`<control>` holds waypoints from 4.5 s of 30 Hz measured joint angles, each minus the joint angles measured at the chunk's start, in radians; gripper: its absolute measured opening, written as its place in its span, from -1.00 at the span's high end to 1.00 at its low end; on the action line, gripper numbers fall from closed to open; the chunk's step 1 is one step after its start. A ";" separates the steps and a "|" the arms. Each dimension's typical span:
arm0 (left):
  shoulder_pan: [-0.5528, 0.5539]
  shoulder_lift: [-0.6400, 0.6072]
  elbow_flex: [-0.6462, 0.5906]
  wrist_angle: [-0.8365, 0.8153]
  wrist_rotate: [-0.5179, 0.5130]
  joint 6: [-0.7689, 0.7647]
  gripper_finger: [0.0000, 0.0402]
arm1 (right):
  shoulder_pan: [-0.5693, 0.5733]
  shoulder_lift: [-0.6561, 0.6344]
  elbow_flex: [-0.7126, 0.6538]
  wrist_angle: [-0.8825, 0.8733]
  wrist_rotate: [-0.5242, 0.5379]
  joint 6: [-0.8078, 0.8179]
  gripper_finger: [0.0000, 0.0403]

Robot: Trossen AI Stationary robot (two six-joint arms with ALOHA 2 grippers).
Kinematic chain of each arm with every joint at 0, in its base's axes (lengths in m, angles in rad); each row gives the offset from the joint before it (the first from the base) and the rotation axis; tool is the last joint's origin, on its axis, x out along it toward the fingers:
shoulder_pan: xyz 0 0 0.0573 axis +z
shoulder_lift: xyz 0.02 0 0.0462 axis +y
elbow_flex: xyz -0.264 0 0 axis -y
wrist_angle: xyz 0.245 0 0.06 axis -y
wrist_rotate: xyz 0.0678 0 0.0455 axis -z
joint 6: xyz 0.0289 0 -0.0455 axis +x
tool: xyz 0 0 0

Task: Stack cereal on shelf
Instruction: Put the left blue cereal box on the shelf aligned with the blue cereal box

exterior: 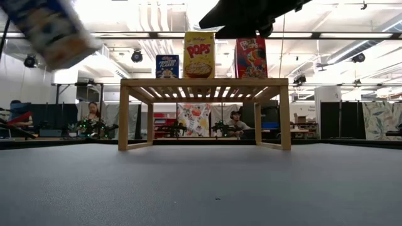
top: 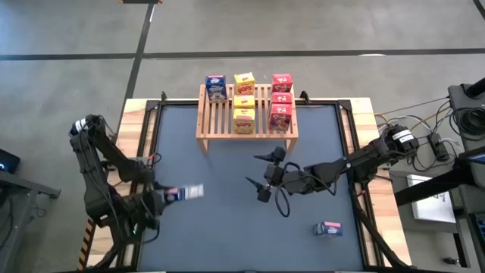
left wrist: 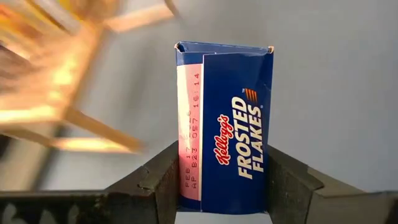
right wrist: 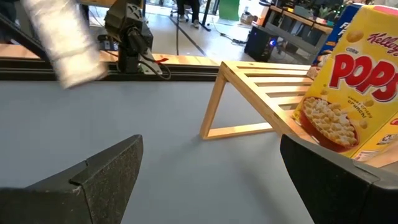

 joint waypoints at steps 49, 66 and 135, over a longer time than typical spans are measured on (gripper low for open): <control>0.503 -0.337 0.172 -0.077 -0.346 0.536 0.16 | 0.002 0.007 0.000 -0.010 -0.003 0.073 -0.83; 0.670 -0.341 0.110 0.116 -0.242 0.696 0.16 | 0.002 0.007 0.000 -0.005 -0.003 0.060 -0.83; 1.725 -0.029 0.406 0.252 0.897 1.649 0.16 | 0.011 0.008 0.000 -0.032 -0.003 0.070 -0.83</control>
